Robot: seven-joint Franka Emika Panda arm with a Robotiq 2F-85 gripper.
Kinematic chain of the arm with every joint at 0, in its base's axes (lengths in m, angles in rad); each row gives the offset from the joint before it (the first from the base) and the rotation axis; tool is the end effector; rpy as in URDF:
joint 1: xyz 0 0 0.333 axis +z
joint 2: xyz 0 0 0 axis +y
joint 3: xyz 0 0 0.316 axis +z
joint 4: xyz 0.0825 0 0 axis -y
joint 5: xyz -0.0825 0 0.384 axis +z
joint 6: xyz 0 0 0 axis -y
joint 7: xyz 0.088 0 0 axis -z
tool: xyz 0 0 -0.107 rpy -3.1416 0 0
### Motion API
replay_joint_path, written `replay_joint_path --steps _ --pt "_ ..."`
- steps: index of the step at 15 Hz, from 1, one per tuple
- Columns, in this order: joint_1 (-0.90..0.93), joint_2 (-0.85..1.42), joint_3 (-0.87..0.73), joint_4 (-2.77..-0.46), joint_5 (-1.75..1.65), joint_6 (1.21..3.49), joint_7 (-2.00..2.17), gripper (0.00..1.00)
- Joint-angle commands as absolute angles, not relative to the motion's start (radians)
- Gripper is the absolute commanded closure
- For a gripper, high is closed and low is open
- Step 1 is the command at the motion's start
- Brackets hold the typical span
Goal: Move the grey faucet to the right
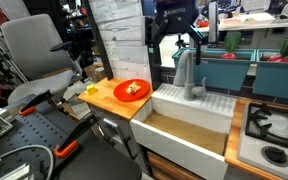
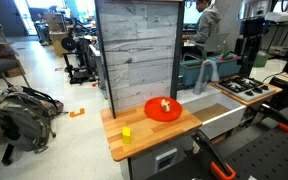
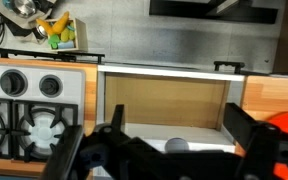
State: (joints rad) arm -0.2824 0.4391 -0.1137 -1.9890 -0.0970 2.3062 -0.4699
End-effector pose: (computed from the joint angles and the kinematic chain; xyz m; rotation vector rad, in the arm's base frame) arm 0.5510 -0.2309 0.2325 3.0677 0.2322 -0.2440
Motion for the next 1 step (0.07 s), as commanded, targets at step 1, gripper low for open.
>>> replay_joint_path --steps 1 --pt "-0.276 0.411 -0.111 -2.01 -0.097 2.302 -0.467 0.0"
